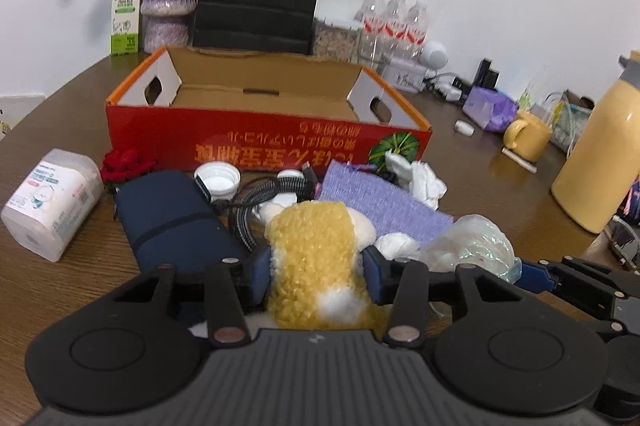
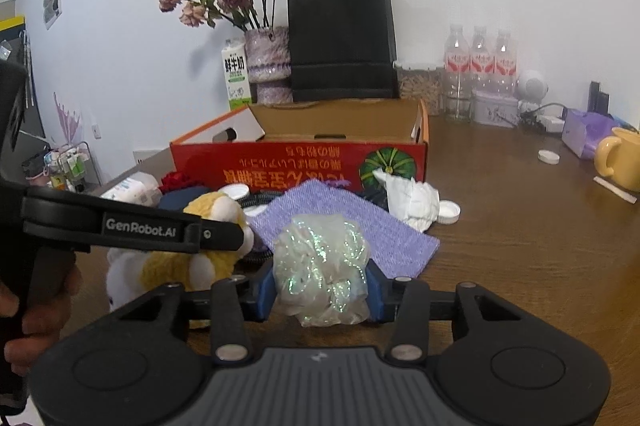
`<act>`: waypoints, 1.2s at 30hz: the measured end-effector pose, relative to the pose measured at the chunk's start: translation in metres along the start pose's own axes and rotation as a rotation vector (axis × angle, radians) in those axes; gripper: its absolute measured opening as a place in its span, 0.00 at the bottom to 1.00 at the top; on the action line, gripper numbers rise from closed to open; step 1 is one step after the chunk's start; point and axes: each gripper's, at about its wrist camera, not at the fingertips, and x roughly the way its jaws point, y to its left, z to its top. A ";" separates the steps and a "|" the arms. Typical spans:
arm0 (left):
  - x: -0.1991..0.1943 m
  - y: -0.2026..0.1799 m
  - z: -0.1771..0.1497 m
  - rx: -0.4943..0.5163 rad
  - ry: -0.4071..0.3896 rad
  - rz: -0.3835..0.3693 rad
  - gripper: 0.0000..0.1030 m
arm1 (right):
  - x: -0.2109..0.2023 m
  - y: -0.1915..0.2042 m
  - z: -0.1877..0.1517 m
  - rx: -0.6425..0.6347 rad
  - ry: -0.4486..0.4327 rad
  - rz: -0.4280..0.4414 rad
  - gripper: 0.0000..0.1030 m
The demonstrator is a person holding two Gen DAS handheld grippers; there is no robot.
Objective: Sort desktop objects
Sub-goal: 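Grasp the plush alpaca with the left tool while the right tool grasps the plastic ball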
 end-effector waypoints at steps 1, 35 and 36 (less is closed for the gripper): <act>-0.004 0.001 0.001 -0.004 -0.010 -0.004 0.45 | -0.002 0.001 0.001 -0.002 -0.007 0.001 0.42; 0.011 0.042 0.146 0.084 -0.419 0.056 0.45 | 0.066 0.019 0.129 0.013 -0.169 -0.074 0.42; 0.018 0.045 0.148 0.086 -0.424 0.058 0.45 | 0.074 0.017 0.131 0.021 -0.163 -0.077 0.42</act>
